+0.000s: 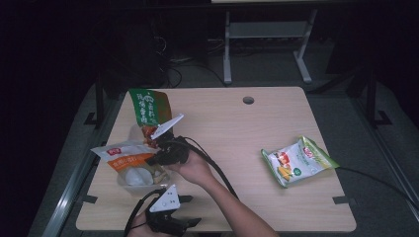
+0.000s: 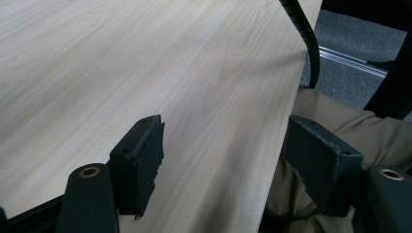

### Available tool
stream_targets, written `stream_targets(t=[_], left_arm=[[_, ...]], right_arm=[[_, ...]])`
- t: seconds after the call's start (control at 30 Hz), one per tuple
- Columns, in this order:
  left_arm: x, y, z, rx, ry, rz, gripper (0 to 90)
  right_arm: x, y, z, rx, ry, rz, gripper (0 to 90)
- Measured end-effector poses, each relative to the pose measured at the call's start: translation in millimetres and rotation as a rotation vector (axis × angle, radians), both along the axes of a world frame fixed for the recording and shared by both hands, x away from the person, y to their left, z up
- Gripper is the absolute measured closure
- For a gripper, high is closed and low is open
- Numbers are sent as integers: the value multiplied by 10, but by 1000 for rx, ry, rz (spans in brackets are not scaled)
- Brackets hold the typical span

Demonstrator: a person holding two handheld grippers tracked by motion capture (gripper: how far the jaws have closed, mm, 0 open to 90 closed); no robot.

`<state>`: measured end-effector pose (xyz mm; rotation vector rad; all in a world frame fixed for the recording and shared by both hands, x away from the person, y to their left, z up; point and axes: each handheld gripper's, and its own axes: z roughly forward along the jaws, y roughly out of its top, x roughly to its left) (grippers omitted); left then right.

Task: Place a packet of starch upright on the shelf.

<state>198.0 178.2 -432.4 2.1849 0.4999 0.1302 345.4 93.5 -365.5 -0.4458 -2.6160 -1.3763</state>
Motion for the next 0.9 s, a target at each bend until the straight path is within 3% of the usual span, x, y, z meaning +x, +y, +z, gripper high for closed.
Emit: stream_targets(t=[0.7, 0.9], left_arm=[[13, -20, -14, 8, -4, -9, 301], [7, -27, -16, 8, 3, -10, 302]], right_arm=[[-19, -71, -149, -53, -4, -13, 897], [-12, -61, -151, -89, -6, -5, 897]])
